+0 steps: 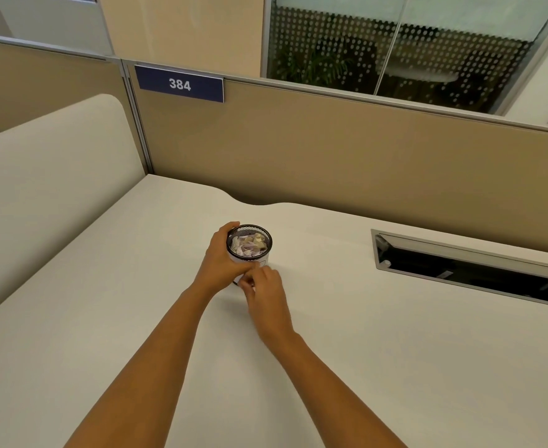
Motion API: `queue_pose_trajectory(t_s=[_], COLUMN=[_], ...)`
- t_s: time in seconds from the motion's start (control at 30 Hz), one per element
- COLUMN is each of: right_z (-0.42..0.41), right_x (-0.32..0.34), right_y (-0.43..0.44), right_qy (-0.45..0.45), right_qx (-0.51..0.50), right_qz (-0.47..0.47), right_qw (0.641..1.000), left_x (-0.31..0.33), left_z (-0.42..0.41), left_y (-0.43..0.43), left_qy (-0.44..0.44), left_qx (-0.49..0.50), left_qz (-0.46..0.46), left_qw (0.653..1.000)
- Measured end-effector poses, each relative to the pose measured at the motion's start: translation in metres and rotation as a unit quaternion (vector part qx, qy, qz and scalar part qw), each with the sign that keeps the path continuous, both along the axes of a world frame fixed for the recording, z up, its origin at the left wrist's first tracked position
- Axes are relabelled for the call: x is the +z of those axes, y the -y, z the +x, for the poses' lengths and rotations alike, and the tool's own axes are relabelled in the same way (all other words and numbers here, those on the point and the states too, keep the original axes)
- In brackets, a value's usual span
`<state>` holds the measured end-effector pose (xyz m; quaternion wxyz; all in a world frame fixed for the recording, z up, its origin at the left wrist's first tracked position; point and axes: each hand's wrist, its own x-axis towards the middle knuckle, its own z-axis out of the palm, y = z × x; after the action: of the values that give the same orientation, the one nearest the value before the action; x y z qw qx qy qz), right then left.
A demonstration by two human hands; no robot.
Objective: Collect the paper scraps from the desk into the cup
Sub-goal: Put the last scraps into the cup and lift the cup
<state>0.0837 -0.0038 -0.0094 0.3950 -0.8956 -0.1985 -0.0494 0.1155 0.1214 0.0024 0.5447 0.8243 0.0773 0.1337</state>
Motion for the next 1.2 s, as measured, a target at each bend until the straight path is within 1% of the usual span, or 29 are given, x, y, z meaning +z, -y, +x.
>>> queue_pose_trajectory(t_s=[0.07,0.17,0.2,0.27,0.37,0.43,0.5,0.63,0.77,0.97,1.03,1.13,1.2], right_z=[0.006,0.026,0.034,0.05,0.066,0.071,0.071,0.066,0.061,0.056,0.056,0.055,0.051], right_x=[0.011,0.03,0.036,0.046,0.053,0.053,0.053,0.055,0.055,0.052,0.052,0.047,0.046], right_y=[0.004,0.008,0.007,0.004,-0.001,-0.003,-0.002,0.005,0.014,0.022,0.022,0.028,0.033], right_qy=[0.034,0.054,0.062,0.069,0.053,0.036,0.027,0.035,0.049,0.05,0.055,0.094,0.141], right_qx=[-0.007,-0.06,-0.073,-0.08,-0.063,-0.051,-0.058,-0.1,-0.087,-0.075,-0.075,-0.048,-0.013], right_qz=[0.015,0.063,0.066,0.035,-0.058,-0.102,-0.103,-0.033,-0.068,-0.075,-0.09,-0.124,-0.158], right_qw=[0.999,0.995,0.993,0.994,0.995,0.993,0.993,0.994,0.993,0.993,0.992,0.987,0.977], left_x=[0.0,0.001,0.001,0.001,0.001,0.001,0.001,0.001,0.002,0.003,0.003,0.001,-0.001], left_z=[0.0,0.0,0.0,0.0,0.0,0.0,0.0,0.001,0.0,0.0,0.0,0.0,0.001], left_y=[0.0,0.0,0.001,0.001,0.002,0.002,0.002,0.003,0.005,0.008,0.007,0.005,0.004], left_qy=[0.004,0.004,0.004,0.004,0.004,0.004,0.004,-0.003,-0.009,-0.022,-0.029,-0.032,-0.032], left_qx=[-0.002,-0.001,0.001,0.003,0.003,0.004,0.005,0.005,0.007,0.006,0.005,0.006,0.01], left_qz=[0.005,0.008,0.009,0.01,0.007,0.008,0.011,0.009,0.009,0.008,0.012,0.015,0.022], left_qw=[1.0,1.0,1.0,1.0,1.0,1.0,1.0,1.0,1.0,1.0,1.0,0.999,0.999])
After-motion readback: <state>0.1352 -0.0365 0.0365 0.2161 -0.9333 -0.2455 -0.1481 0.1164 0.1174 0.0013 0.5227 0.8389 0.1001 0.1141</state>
